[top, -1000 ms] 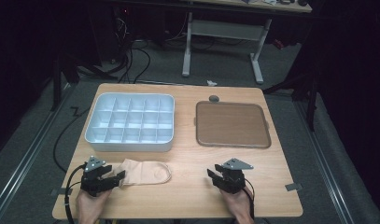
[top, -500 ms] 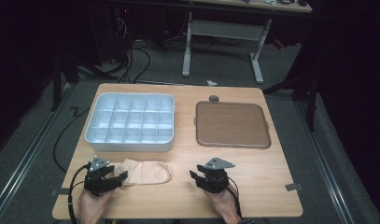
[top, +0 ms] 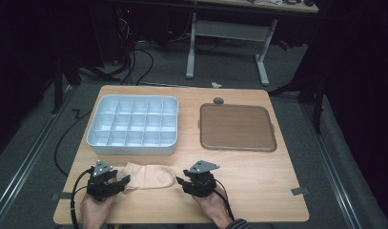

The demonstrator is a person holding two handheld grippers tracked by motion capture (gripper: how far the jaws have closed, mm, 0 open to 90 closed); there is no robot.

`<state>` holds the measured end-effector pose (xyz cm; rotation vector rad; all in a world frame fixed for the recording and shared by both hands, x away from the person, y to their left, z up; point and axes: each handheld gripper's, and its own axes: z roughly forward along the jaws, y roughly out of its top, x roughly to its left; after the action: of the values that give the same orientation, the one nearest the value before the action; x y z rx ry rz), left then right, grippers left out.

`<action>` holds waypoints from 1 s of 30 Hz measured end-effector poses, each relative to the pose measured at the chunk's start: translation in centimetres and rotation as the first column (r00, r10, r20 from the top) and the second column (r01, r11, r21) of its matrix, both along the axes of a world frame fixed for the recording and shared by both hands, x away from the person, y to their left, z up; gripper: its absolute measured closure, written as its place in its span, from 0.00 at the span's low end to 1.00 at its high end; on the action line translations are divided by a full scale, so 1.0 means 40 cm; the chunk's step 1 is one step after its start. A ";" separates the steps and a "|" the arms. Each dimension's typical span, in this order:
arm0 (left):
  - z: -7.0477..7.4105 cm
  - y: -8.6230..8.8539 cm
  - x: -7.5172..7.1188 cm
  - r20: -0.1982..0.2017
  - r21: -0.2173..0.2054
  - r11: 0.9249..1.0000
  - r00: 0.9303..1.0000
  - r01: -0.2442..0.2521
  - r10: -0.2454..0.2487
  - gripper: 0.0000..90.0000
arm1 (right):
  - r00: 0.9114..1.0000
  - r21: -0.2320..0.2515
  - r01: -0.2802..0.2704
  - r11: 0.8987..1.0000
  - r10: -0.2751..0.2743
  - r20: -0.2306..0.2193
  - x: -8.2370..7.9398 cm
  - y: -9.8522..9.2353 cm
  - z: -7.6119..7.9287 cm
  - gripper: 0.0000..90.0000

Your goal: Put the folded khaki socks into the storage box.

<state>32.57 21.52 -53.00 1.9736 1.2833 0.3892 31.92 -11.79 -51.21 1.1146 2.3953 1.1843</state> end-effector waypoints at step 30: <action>0.009 -0.026 -0.003 -0.013 0.057 0.997 0.999 0.051 -0.050 0.79 | 0.999 -0.075 -0.021 0.997 0.018 -0.034 0.052 0.099 -0.042 0.90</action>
<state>32.43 20.47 -52.63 2.0553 1.2398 0.3943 34.02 -7.83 -52.87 1.0989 2.4598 1.0795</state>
